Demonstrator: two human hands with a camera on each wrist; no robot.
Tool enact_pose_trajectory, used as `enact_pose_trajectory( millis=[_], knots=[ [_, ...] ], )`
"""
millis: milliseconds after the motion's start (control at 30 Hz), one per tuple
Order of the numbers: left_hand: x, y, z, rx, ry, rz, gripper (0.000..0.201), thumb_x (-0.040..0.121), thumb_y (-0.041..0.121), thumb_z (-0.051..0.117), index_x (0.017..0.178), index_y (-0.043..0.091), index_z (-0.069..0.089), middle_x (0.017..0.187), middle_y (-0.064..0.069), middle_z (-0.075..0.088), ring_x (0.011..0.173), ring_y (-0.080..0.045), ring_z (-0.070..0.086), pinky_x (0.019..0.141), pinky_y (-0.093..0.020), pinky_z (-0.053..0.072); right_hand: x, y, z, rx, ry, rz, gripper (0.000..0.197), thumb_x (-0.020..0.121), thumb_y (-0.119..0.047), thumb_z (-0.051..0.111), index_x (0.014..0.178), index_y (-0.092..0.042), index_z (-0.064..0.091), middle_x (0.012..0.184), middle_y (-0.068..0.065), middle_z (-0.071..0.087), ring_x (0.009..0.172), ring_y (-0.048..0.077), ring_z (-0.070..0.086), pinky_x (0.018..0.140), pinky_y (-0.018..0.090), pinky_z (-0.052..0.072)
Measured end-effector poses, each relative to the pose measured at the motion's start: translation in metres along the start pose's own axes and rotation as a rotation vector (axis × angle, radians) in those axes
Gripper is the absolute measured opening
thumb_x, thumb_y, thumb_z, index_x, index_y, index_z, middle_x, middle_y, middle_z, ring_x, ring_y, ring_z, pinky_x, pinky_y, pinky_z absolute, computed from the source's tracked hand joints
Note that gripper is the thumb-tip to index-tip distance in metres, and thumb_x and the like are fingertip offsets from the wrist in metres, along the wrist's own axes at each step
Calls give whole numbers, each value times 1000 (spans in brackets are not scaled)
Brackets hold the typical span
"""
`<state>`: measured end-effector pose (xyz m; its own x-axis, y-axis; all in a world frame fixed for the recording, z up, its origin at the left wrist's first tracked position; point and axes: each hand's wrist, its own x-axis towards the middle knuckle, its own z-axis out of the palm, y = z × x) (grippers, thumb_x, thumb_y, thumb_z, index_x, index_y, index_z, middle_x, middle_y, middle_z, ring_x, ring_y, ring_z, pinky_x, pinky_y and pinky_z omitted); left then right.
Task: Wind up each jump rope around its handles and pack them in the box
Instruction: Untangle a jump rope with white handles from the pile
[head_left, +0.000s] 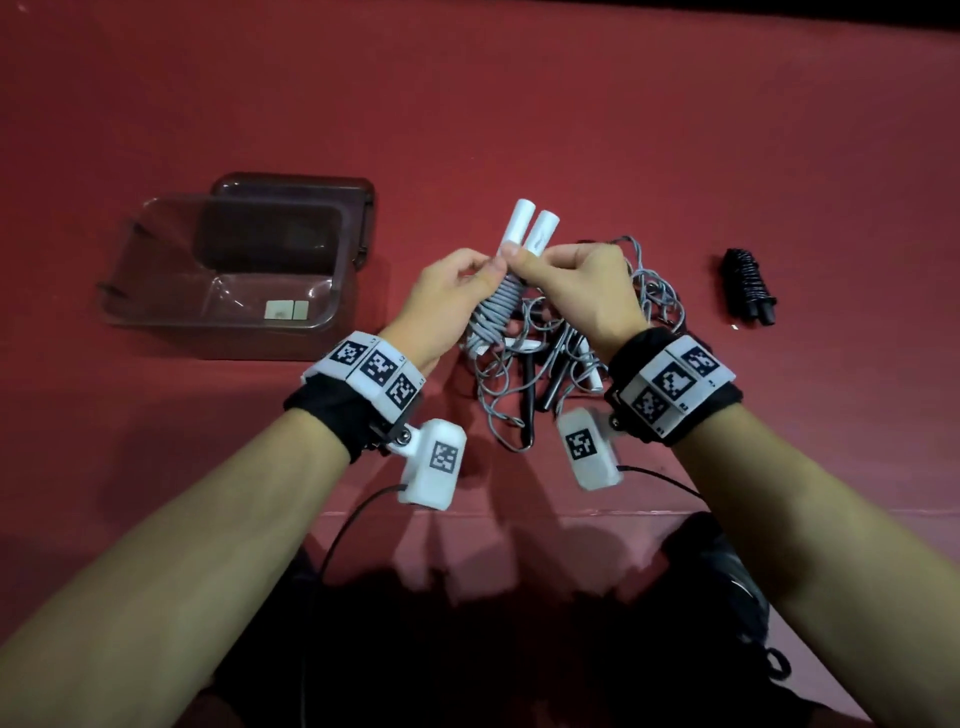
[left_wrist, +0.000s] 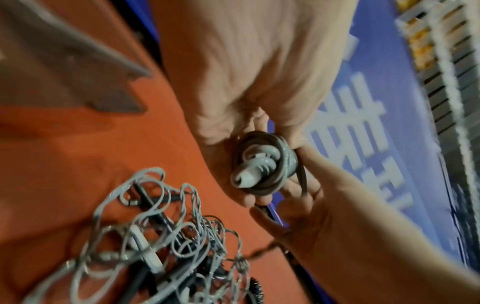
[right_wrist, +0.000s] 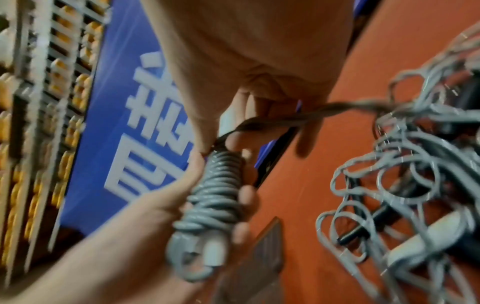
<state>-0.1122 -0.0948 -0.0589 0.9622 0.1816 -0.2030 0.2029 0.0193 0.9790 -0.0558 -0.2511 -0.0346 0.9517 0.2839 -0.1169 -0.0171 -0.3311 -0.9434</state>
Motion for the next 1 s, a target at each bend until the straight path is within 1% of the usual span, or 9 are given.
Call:
enact_pose_trajectory(
  millis=[67, 200, 300, 400, 467, 567, 700, 833, 1000],
  knots=[
    [-1, 1, 2, -177, 34, -84, 22, 106, 28, 54, 105, 7, 63, 88, -14, 71, 62, -26, 68, 54, -35, 57, 0, -1, -1, -110, -49, -88, 36, 93, -48, 69, 89, -14, 79, 66, -6, 68, 56, 0, 50, 61, 20, 43],
    [2, 5, -1, -340, 106, -226, 36, 106, 27, 52, 123, -4, 59, 86, -14, 68, 59, -23, 64, 46, -29, 50, 0, 2, -1, -148, -34, -220, 25, 87, -17, 78, 109, -12, 67, 83, -7, 65, 52, -3, 47, 56, 13, 40],
    [3, 8, -2, -381, 123, -237, 43, 105, 29, 52, 127, -6, 59, 83, -14, 66, 57, -22, 61, 43, -30, 47, 1, 10, 0, -354, 115, -492, 11, 87, -15, 76, 98, -14, 72, 89, -7, 70, 74, 1, 61, 70, 24, 50],
    [2, 10, 2, -348, 202, -221, 42, 101, 29, 52, 123, -6, 62, 86, -19, 62, 53, -21, 58, 41, -29, 45, 0, 13, -1, -506, 123, -672, 15, 93, -23, 70, 104, -15, 78, 94, -1, 75, 86, 16, 70, 78, 37, 57],
    [1, 11, 4, -306, 252, -196, 40, 99, 27, 53, 120, -6, 62, 81, -17, 62, 50, -20, 56, 39, -26, 42, -1, 11, -2, -657, 131, -751, 21, 99, -32, 63, 109, -21, 77, 93, -5, 75, 83, 18, 72, 68, 36, 57],
    [-1, 11, 5, -197, 317, -130, 26, 97, 29, 59, 104, 4, 62, 70, -6, 61, 49, -18, 55, 42, -27, 41, -1, 13, -3, -891, 167, -840, 30, 104, -41, 50, 107, -25, 75, 85, -6, 72, 64, 21, 69, 49, 27, 38],
    [-1, 13, 5, -15, 371, -36, 23, 83, 45, 63, 86, 23, 60, 76, -3, 65, 61, -22, 60, 54, -38, 46, -3, 14, -1, -972, 151, -771, 37, 107, -40, 38, 93, -19, 65, 74, -6, 64, 59, 23, 62, 49, 29, 30],
    [0, 18, 6, 14, 369, -7, 25, 79, 47, 62, 87, 24, 61, 77, -1, 66, 63, -23, 61, 55, -38, 46, -8, 11, 0, -905, 37, -651, 45, 106, -42, 27, 79, -18, 53, 57, -7, 45, 53, 26, 53, 54, 38, 40],
    [2, 13, 4, -49, 365, -62, 23, 84, 40, 58, 85, 17, 61, 71, -6, 64, 56, -23, 58, 48, -33, 41, -2, 2, -4, -324, -276, -248, 44, 109, -34, 41, 78, -16, 65, 55, -7, 40, 45, 5, 34, 53, 24, 31]
  ],
)
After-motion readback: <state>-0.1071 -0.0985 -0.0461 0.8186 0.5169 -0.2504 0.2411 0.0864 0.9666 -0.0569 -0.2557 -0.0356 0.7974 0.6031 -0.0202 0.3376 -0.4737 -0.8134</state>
